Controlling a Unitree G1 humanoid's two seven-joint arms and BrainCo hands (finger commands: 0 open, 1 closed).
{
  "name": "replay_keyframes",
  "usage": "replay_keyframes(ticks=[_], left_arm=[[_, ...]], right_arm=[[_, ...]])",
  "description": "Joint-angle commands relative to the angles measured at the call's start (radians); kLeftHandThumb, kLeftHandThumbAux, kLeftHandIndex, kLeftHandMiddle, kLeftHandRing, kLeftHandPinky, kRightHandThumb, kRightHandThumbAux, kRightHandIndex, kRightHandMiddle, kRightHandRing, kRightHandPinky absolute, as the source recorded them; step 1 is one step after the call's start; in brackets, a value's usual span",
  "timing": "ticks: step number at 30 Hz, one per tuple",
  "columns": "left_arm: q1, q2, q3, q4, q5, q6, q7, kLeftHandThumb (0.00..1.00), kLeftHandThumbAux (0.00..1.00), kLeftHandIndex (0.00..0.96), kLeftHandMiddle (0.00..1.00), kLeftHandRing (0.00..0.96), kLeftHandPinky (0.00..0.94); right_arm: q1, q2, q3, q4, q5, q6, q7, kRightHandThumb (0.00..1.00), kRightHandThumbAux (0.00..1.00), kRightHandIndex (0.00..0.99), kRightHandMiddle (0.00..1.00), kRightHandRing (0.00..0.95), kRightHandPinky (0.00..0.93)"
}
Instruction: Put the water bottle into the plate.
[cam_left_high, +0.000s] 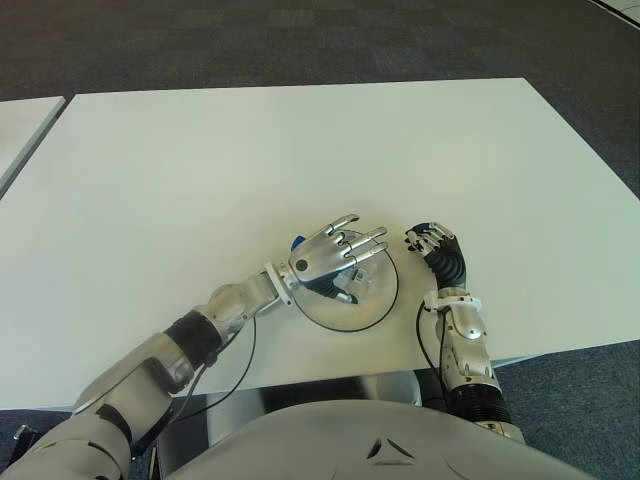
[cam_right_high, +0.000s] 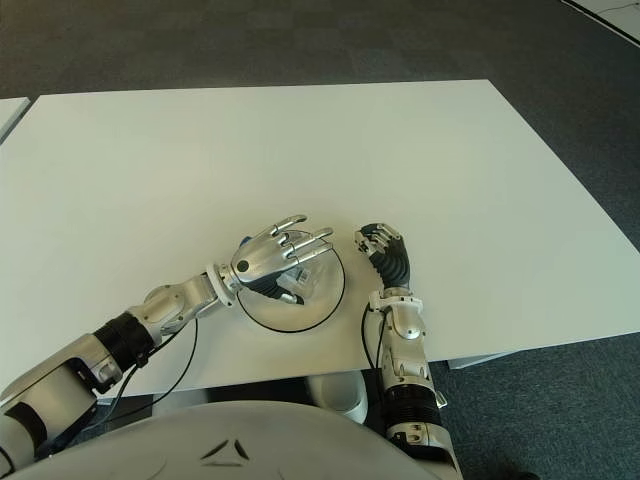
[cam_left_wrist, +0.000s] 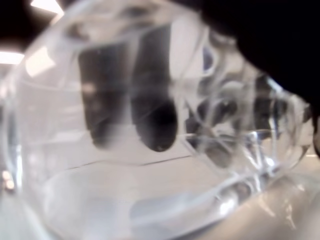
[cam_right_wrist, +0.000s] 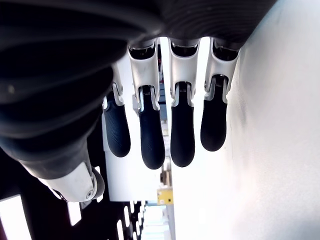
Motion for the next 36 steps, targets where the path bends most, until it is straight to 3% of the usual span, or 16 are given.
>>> replay_keyframes(ticks=[1,3,7,18,25,31,36], left_arm=[[-0.019,-0.007,-0.02,0.048,0.034,0.021,0.063,0.663,0.673,0.367,0.215,0.142,0.148],[-0.026,-0.01,-0.025,0.062,0.041,0.03,0.086,0.734,0.677,0.39,0.327,0.202,0.151],[-0.04,-0.014,-0.034,0.082,0.054,0.046,0.119,0.82,0.672,0.411,0.441,0.298,0.207],[-0.045,0.0,-0.03,0.055,0.04,0.054,0.063,0.848,0.666,0.488,0.44,0.36,0.306],[-0.036,-0.005,-0.018,0.05,0.014,0.056,0.043,0.842,0.667,0.452,0.46,0.215,0.049],[-0.024,0.002,-0.008,0.02,-0.027,0.043,-0.006,0.84,0.667,0.451,0.461,0.14,0.005],[-0.024,0.015,-0.008,-0.004,-0.043,0.032,-0.054,0.735,0.692,0.441,0.208,0.032,0.0]], right_arm=[[0.031,0.008,-0.003,0.029,0.009,0.041,0.003,0.712,0.725,0.429,0.493,0.482,0.502],[0.032,0.009,-0.004,0.028,0.012,0.042,0.003,0.712,0.725,0.428,0.493,0.483,0.507],[0.033,0.011,-0.003,0.023,0.012,0.044,0.001,0.712,0.725,0.428,0.493,0.486,0.513],[0.032,0.01,-0.003,0.024,0.013,0.044,0.007,0.711,0.725,0.429,0.493,0.486,0.509],[0.032,0.01,-0.004,0.024,0.014,0.044,0.01,0.711,0.725,0.429,0.494,0.485,0.507],[0.033,0.011,-0.004,0.023,0.014,0.044,0.01,0.711,0.725,0.429,0.493,0.486,0.513],[0.031,0.012,-0.005,0.023,0.016,0.045,0.011,0.711,0.725,0.429,0.492,0.488,0.521]])
